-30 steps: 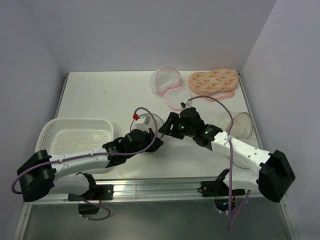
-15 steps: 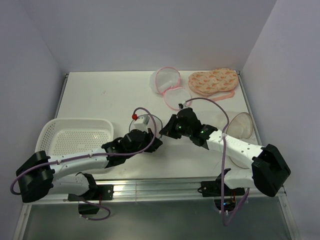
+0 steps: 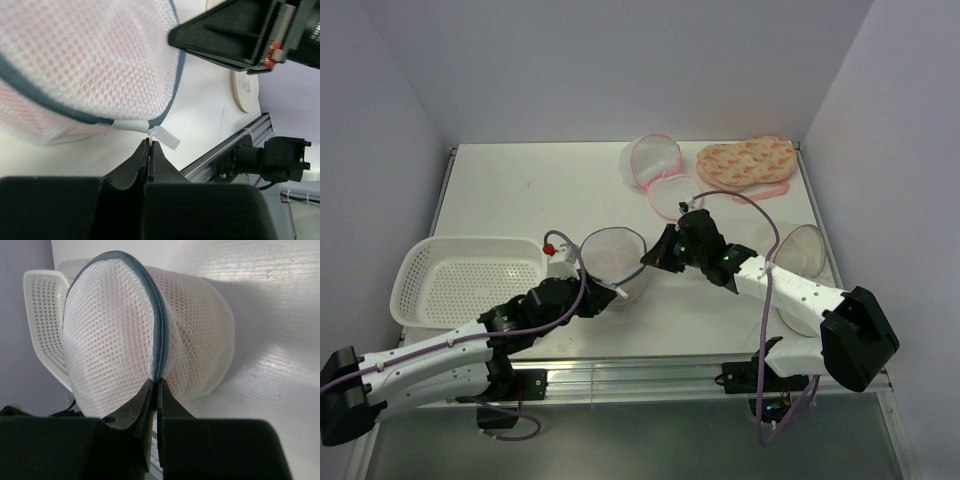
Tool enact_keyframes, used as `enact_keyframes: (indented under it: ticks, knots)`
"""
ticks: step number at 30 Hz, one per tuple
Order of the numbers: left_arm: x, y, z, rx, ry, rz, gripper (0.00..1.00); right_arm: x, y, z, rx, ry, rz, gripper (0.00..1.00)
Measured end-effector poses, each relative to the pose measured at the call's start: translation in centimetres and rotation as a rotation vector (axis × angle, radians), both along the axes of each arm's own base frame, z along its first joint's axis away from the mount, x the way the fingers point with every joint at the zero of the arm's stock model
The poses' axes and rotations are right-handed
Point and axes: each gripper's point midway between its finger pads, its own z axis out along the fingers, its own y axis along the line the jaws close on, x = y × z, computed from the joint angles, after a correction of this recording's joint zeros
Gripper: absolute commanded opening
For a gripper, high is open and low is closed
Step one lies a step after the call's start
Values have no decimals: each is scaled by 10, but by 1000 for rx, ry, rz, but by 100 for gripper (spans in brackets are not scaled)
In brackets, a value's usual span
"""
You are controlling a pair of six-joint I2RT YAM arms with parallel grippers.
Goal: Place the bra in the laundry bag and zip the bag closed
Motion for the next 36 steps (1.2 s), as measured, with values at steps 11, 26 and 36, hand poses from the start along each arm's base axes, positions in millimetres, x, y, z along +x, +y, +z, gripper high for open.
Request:
enact_keyframes:
  ticks: [11, 26, 36]
  knots:
    - [13, 41, -3, -45, 29, 143, 0, -8, 6, 4, 21, 8, 56, 1]
    - [19, 59, -13, 59, 53, 209, 46, 2, -4, 1, -22, -18, 24, 25]
    - [21, 75, 34, 32, -12, 250, 54, 5, -7, 17, -25, -55, 22, 81]
